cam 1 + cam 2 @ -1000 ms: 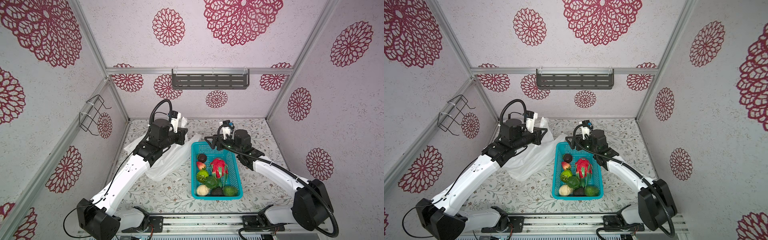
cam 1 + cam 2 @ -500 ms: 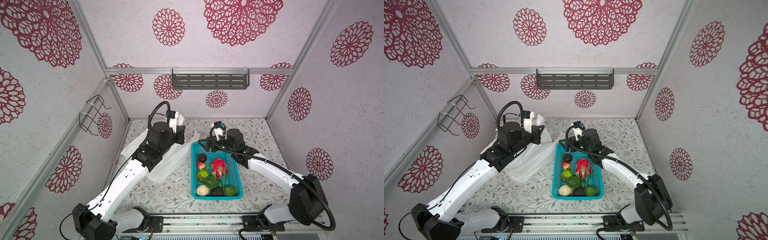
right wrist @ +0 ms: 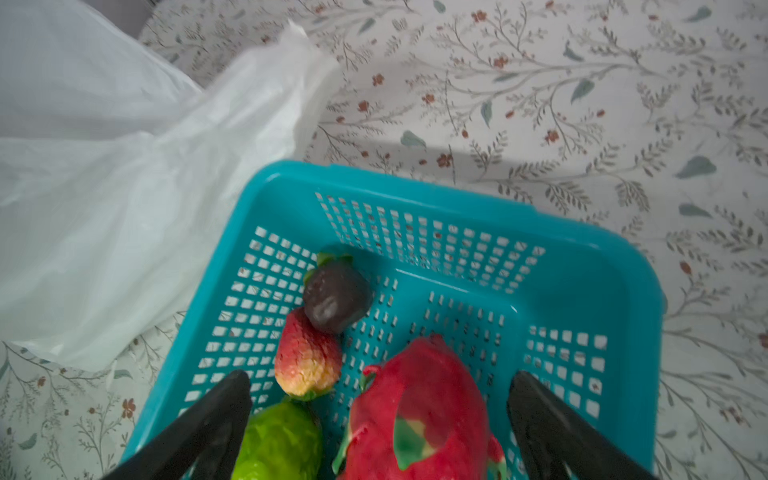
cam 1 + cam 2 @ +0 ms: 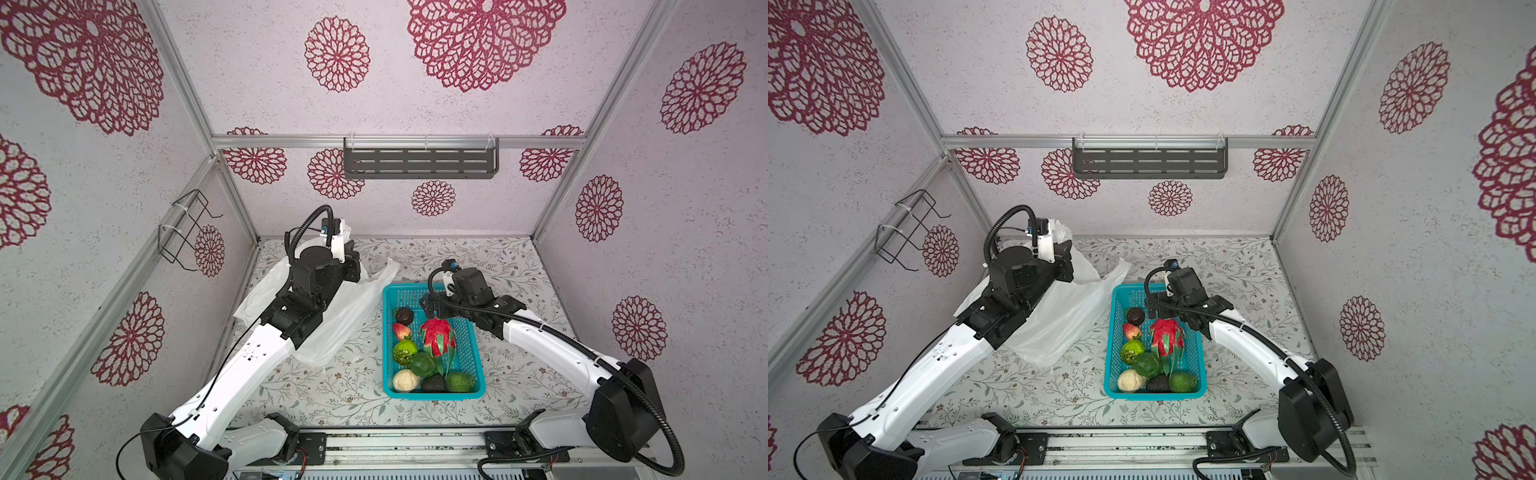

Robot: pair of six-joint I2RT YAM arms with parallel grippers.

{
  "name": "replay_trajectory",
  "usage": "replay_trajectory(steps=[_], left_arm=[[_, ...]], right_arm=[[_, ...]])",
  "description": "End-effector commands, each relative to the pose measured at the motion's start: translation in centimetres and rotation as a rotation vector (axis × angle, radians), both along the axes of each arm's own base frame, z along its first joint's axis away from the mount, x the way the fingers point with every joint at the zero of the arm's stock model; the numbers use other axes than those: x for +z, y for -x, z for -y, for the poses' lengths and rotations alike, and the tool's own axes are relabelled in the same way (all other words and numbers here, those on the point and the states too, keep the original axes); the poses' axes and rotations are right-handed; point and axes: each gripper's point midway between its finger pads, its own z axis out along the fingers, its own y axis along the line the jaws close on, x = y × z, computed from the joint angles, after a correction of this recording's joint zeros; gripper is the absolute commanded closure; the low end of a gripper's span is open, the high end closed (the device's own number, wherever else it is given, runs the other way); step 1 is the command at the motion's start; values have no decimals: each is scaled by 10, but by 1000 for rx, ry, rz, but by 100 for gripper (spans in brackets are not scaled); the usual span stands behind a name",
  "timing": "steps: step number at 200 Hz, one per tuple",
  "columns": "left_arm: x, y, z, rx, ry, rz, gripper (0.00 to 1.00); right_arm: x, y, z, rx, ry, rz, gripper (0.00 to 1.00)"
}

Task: Place the fruits into the plastic bag
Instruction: 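Lower the right gripper into the basket and grasp the red dragon fruit, then lift the red dragon fruit with the right gripper above the bag opening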

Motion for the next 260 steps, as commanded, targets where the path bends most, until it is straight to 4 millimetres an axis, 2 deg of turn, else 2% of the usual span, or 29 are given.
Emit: replay_trajectory(steps=[1, 30, 66, 99, 134, 160, 172, 193, 205, 214, 243, 260], left_arm=[[4, -7, -7, 61, -22, 24, 100], [1, -10, -12, 101, -19, 13, 100], [-2, -13, -14, 122, -37, -4, 100], [-1, -11, -7, 79, -28, 1, 100], [0, -10, -1, 39, -29, 3, 100], [-3, -9, 0, 28, -61, -15, 100], [-1, -8, 0, 25, -64, -9, 100], [4, -4, 3, -3, -63, 16, 100], [7, 1, 7, -45, -69, 39, 100], [12, 5, 9, -72, -78, 60, 100], [20, 18, 13, -151, -147, 92, 100], [25, 23, 8, -154, -172, 106, 100]], right_arm=[[-22, 19, 17, -28, 94, -123, 1], [-42, 27, 21, -10, 149, -181, 1], [-59, 35, 15, 15, 189, -252, 1], [-81, 44, 12, 43, 251, -316, 1], [-115, 51, 15, 61, 350, -390, 1], [-126, 49, 19, 69, 408, -393, 1], [-125, 46, 18, 75, 410, -382, 12], [-107, 36, 13, 70, 365, -308, 41], [-89, 27, 9, 58, 302, -255, 59], [-71, 21, 5, 53, 226, -212, 67], [-1, -4, -4, 31, -39, -46, 71], [44, -13, -12, 75, -146, 66, 70]])
